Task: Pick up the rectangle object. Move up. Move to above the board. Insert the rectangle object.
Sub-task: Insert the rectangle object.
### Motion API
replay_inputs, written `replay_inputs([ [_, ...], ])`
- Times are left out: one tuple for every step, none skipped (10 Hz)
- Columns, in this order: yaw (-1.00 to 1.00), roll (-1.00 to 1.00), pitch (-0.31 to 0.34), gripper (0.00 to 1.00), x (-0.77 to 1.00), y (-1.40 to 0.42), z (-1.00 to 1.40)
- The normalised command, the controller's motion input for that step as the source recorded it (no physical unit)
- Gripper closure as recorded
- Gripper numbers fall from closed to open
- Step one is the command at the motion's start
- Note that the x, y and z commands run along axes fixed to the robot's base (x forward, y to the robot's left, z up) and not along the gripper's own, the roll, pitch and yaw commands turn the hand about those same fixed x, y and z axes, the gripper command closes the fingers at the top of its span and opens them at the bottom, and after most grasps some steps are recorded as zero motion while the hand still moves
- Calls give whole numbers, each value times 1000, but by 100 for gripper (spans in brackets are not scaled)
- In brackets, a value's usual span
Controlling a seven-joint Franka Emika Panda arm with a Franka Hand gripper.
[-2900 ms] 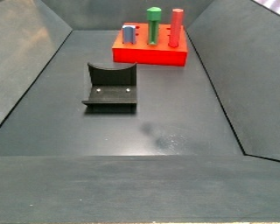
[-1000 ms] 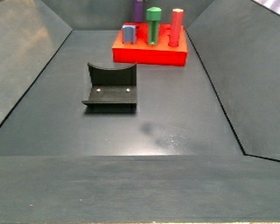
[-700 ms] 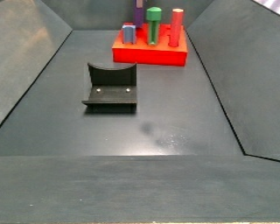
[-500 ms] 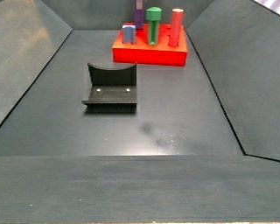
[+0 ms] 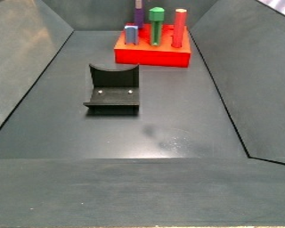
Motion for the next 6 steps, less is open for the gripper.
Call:
replay_inputs([
  [-269,267,180,100,383,-237,-51],
  [-671,150,113,100,94,0,-66],
  [-809,87,99,100,0,17,-109],
  [-920,36,74,100,0,0,-74],
  [-934,3,60,100,0,9,-46],
  [-440,0,37,100,-23,-14,-83],
])
